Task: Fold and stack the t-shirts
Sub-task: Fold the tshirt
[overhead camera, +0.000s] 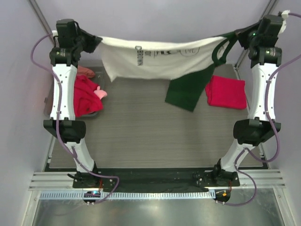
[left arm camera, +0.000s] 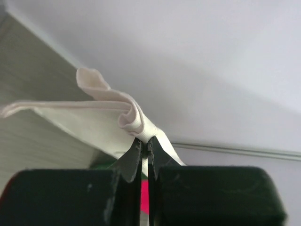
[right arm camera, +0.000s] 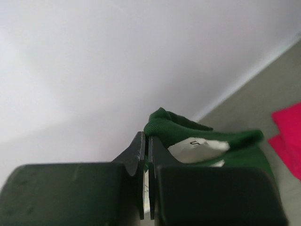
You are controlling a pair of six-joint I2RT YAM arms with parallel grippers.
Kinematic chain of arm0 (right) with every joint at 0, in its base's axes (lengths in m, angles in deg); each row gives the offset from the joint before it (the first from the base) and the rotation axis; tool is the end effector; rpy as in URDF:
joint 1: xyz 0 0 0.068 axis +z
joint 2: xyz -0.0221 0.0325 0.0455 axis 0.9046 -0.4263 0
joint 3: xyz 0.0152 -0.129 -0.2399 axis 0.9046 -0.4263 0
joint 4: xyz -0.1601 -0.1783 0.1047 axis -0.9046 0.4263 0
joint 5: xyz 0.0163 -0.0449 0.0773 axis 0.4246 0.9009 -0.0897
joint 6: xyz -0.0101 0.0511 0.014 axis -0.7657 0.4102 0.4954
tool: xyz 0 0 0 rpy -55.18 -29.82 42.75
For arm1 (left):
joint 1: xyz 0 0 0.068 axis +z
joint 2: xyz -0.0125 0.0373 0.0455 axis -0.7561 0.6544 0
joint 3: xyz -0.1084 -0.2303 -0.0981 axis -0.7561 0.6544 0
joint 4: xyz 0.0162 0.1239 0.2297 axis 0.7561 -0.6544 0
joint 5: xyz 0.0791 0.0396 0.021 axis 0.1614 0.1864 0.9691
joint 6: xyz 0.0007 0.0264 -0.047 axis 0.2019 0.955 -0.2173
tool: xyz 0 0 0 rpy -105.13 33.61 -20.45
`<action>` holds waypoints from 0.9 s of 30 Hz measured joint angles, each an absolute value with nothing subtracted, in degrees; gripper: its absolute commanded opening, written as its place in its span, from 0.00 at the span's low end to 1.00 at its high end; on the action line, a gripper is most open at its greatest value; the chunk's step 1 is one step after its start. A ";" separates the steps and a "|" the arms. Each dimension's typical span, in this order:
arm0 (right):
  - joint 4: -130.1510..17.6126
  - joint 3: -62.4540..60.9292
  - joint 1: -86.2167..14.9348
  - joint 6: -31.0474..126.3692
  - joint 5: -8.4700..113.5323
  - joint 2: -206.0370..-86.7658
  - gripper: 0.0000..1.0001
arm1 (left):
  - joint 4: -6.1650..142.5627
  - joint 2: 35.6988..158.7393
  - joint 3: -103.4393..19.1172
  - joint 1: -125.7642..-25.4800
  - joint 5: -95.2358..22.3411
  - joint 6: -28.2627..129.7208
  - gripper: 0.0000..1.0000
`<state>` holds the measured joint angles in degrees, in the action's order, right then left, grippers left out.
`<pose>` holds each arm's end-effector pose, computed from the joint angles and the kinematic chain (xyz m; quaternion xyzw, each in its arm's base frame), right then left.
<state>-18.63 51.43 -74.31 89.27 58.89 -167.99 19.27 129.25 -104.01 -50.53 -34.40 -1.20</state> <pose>0.3758 -0.0623 0.5048 0.3733 0.6883 0.2152 0.5836 0.3938 -0.0135 0.4908 -0.3959 0.7178 -0.3439 0.4579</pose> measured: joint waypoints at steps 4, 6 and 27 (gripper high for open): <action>-20.27 56.61 -77.50 92.55 52.53 -169.87 0.01 | 23.27 130.96 -107.18 -47.69 -39.04 -3.49 0.00; -22.32 54.82 -77.94 93.31 50.41 -168.43 0.01 | 28.56 129.32 -102.22 -46.58 -40.85 -3.84 0.00; -40.79 -31.51 -82.68 90.63 46.92 -130.20 0.01 | 57.34 101.89 -16.82 -45.83 -45.79 1.54 0.00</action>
<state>-40.79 -31.51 -82.68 90.63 46.92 -130.20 57.34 101.89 -16.82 -45.83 -45.79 1.54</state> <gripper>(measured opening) 0.043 0.014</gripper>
